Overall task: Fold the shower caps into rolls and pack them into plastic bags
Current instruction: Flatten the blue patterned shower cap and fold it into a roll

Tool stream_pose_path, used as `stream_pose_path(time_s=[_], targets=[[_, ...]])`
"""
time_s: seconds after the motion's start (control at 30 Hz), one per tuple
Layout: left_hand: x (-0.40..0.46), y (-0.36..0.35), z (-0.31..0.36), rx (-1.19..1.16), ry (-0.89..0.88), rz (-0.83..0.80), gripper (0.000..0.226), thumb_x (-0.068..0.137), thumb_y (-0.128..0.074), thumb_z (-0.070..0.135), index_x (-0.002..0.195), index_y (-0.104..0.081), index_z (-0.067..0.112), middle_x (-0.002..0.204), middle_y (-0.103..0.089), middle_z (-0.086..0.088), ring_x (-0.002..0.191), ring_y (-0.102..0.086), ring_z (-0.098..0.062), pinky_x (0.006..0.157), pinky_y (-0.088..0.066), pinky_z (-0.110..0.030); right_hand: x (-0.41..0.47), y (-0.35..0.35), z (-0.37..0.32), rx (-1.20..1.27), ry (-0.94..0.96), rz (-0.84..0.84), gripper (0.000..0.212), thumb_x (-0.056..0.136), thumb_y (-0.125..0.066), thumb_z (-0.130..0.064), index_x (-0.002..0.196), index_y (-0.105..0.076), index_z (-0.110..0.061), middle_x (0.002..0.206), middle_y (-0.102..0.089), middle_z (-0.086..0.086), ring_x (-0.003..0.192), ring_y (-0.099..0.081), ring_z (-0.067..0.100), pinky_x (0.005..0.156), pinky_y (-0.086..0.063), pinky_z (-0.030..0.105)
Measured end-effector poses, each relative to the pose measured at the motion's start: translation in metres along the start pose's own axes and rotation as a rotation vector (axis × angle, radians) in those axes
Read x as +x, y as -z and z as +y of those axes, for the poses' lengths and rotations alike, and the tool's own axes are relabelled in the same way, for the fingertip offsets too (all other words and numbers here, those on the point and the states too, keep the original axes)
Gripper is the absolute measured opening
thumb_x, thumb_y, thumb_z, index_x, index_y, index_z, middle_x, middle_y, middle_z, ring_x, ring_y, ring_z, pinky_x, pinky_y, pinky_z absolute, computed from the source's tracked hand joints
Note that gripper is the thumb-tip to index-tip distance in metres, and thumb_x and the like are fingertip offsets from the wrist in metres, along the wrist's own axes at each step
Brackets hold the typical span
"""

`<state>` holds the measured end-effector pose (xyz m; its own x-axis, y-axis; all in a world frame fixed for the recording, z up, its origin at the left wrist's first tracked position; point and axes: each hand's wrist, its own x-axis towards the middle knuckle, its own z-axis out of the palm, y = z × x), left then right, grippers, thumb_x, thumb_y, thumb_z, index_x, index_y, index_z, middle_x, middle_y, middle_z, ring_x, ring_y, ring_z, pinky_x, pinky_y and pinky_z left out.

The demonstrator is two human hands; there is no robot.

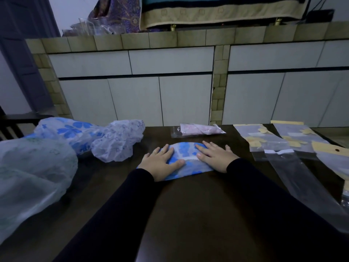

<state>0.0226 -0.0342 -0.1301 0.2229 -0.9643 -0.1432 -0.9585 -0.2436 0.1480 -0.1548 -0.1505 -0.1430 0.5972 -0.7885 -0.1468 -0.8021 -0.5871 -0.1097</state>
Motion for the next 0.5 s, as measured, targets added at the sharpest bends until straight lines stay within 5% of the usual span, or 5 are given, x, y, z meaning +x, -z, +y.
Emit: stream_pose_path(time_s=[0.1,0.2,0.33,0.43,0.5], targets=[[-0.008,0.000,0.006,0.085,0.027,0.018,0.079,0.087,-0.019,0.075,0.152,-0.008,0.032,0.161,-0.001,0.003,0.147,-0.008,-0.023,0.115,-0.012,-0.044,-0.006,0.001,-0.002,0.009,0.008,-0.001,0.052,0.100,-0.013,-0.054,0.150,-0.005,-0.043,0.161,0.003,-0.006,0.148,0.003,0.016,0.114,0.004,0.057],[-0.020,0.008,0.012,0.176,0.034,0.030,0.085,0.080,-0.018,0.083,0.147,-0.030,0.031,0.153,-0.027,-0.005,0.135,-0.029,-0.028,0.107,-0.028,-0.040,-0.018,0.007,-0.002,-0.043,0.009,0.148,0.051,0.098,-0.026,-0.058,0.146,-0.028,-0.043,0.161,-0.010,-0.005,0.147,-0.004,0.018,0.112,-0.001,0.059],[-0.034,0.020,0.019,0.212,0.028,0.170,0.067,0.085,-0.033,0.074,0.114,-0.066,0.023,0.124,-0.043,-0.006,0.112,-0.050,-0.024,0.089,-0.041,-0.033,-0.032,0.009,-0.018,-0.112,-0.022,0.377,0.033,0.096,-0.042,-0.049,0.121,-0.060,-0.038,0.146,-0.042,-0.008,0.131,-0.039,0.017,0.105,-0.025,0.047],[-0.043,0.010,0.023,0.232,-0.185,0.402,0.059,0.087,-0.036,0.069,0.111,-0.065,0.024,0.135,-0.040,-0.002,0.115,-0.045,-0.024,0.091,-0.041,-0.034,-0.036,0.003,-0.035,0.038,-0.047,0.368,0.027,0.098,-0.042,-0.033,0.117,-0.062,-0.031,0.131,-0.057,-0.007,0.118,-0.051,0.019,0.100,-0.034,0.042],[-0.048,-0.001,0.020,0.214,-0.384,0.342,0.068,0.082,-0.025,0.076,0.132,-0.049,0.037,0.155,-0.021,0.000,0.134,-0.030,-0.024,0.100,-0.034,-0.039,-0.037,-0.002,-0.042,0.154,-0.103,0.333,0.028,0.099,-0.039,-0.034,0.119,-0.057,-0.029,0.131,-0.056,-0.004,0.120,-0.049,0.022,0.102,-0.032,0.046]])
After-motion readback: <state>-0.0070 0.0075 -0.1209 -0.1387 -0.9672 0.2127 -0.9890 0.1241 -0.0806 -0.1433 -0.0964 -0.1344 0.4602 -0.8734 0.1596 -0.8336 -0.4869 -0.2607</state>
